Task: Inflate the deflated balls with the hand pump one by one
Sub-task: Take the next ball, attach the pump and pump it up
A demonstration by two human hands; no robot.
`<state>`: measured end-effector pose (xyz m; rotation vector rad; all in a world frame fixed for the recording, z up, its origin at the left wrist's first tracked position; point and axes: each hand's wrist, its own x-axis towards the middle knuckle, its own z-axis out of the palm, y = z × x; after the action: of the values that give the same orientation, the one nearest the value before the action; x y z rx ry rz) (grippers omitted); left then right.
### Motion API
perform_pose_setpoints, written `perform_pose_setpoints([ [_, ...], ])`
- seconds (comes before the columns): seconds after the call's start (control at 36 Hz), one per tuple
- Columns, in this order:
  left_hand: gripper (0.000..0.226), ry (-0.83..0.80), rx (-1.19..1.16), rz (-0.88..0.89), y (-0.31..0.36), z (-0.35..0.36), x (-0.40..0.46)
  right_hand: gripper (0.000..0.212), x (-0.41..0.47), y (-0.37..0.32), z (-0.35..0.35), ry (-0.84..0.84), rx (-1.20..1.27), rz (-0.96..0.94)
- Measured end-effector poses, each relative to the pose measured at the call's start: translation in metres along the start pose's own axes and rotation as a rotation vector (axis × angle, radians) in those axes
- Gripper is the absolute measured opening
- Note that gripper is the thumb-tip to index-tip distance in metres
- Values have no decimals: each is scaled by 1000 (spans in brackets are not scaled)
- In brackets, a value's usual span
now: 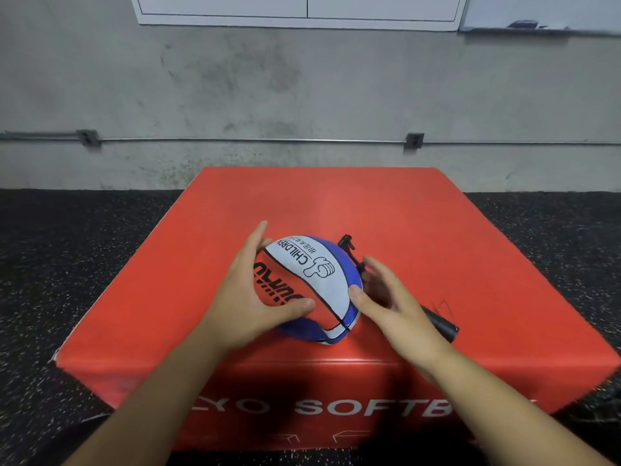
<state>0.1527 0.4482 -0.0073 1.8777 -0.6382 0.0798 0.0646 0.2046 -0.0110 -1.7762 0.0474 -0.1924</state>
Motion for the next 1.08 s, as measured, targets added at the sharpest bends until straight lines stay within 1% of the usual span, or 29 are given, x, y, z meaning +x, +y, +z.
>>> perform_pose_setpoints([
  [0.03, 138, -5, -14, 10, 1, -1, 0, 58, -1, -1, 1, -68, 88, 65],
  [0.06, 137, -12, -28, 22, 1, -2, -1, 60, -1, -3, 3, -109, 170, 88],
  [0.11, 137, -26, -38, 44, 1, -5, -1, 64, -3, -6, 9, -75, 235, 20],
  [0.19, 136, -30, 77, 101, -1, -11, 1, 82, -1, -6, 9, 40, 162, -114],
  [0.25, 135, -34, 112, 92, -4, -12, 0, 94, 1, 1, 6, 59, 58, -145],
  [0.28, 136, -48, 124, 81, -6, -12, 0, 96, 1, 6, 7, 43, -2, -148],
  [0.33, 139, -87, 141, 50, -11, -8, -2, 92, -1, 15, 16, 12, -108, -156],
  [0.42, 144, -98, 129, 6, -16, -4, -1, 77, -1, 23, 27, 53, -182, -182],
  [0.58, 145, -92, 164, 12, -16, 0, 0, 72, 2, 16, 26, 42, -186, -185],
  [0.67, 142, -87, 196, 40, -15, 4, 0, 71, 0, 15, 28, 24, -172, -220],
  [0.81, 137, -83, 218, 58, -16, 7, 4, 64, -2, 14, 30, -15, -153, -215],
  [0.89, 136, -80, 184, 65, -17, 9, 6, 52, 8, 12, 20, -28, -161, -205],
  [0.97, 132, -51, 168, 62, -17, 10, 9, 43, 27, 10, 0, 14, -155, -181],
  [1.08, 126, -22, 146, 41, -19, 9, 14, 46, 53, 12, -32, 70, -314, -166],
])
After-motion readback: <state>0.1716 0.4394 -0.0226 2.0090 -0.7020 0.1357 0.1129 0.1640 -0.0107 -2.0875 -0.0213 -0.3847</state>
